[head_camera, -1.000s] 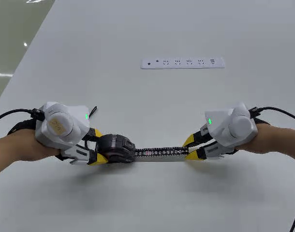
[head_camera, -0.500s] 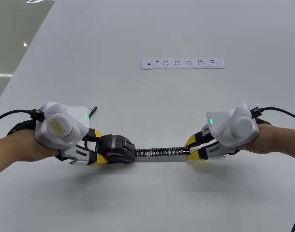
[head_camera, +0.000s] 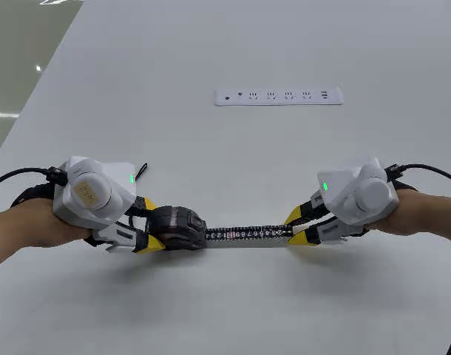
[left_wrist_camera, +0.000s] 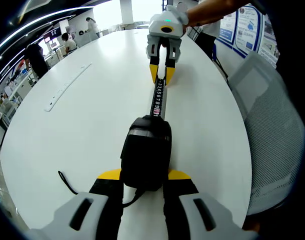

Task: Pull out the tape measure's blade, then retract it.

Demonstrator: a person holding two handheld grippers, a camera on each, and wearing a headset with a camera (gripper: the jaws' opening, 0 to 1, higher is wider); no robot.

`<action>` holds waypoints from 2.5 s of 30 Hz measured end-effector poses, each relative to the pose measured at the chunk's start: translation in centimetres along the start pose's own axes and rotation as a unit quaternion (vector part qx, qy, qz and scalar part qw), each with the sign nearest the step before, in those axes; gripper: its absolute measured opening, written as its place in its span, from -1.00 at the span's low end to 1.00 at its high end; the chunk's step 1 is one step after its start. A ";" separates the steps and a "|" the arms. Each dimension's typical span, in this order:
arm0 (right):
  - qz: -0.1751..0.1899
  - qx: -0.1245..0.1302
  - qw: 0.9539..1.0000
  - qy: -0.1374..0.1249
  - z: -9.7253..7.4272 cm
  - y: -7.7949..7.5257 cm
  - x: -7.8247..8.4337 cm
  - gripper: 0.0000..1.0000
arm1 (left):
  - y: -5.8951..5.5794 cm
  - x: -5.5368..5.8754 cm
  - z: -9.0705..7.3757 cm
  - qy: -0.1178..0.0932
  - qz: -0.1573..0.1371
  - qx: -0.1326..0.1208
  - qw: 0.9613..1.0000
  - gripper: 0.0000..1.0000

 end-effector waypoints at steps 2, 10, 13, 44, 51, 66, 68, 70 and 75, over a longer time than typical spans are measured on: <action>0.000 0.000 1.000 0.001 0.0 0.0 0.1 -0.75 | 0.0 0.0 0.0 0.000 0.000 0.000 1.000 -0.49; -0.001 0.001 1.000 0.003 -0.1 0.0 0.3 -0.75 | 0.0 0.0 0.0 0.001 0.001 0.000 1.000 -0.49; -0.001 0.002 1.000 0.004 -0.2 0.0 0.4 -0.75 | 0.0 0.1 0.0 0.002 0.001 0.000 1.000 -0.49; -0.001 0.001 1.000 0.012 -0.8 0.0 1.3 -0.75 | 0.0 0.0 0.1 0.002 0.000 0.000 1.000 -0.49; 0.000 0.001 1.000 0.013 -1.0 0.1 1.5 -0.75 | 0.0 0.0 0.1 0.002 -0.001 -0.001 1.000 -0.49; 0.000 0.002 1.000 0.015 -1.2 0.1 1.9 -0.75 | 0.0 -0.1 0.1 0.002 -0.002 -0.001 1.000 -0.49; 0.000 0.002 1.000 0.016 -1.2 0.1 2.0 -0.75 | 0.0 -0.2 0.1 0.002 -0.001 -0.001 1.000 -0.49; 0.000 0.002 1.000 0.015 -1.2 0.2 2.0 -0.75 | 0.0 -0.2 0.1 0.002 -0.001 -0.001 1.000 -0.49; 0.000 0.002 1.000 0.016 -1.3 0.2 2.2 -0.75 | 0.0 -0.2 0.1 0.002 -0.002 -0.001 1.000 -0.49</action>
Point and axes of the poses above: the centre of the closed fingertips' face, and the gripper's own axes: z roughly forward along the fingers, y roughly to its left, x roughly out of its underside, the point moved 3 cm from there along -z, roughly backward along the fingers, and after that the axes turned 8 degrees about y, right-handed, at the moved point
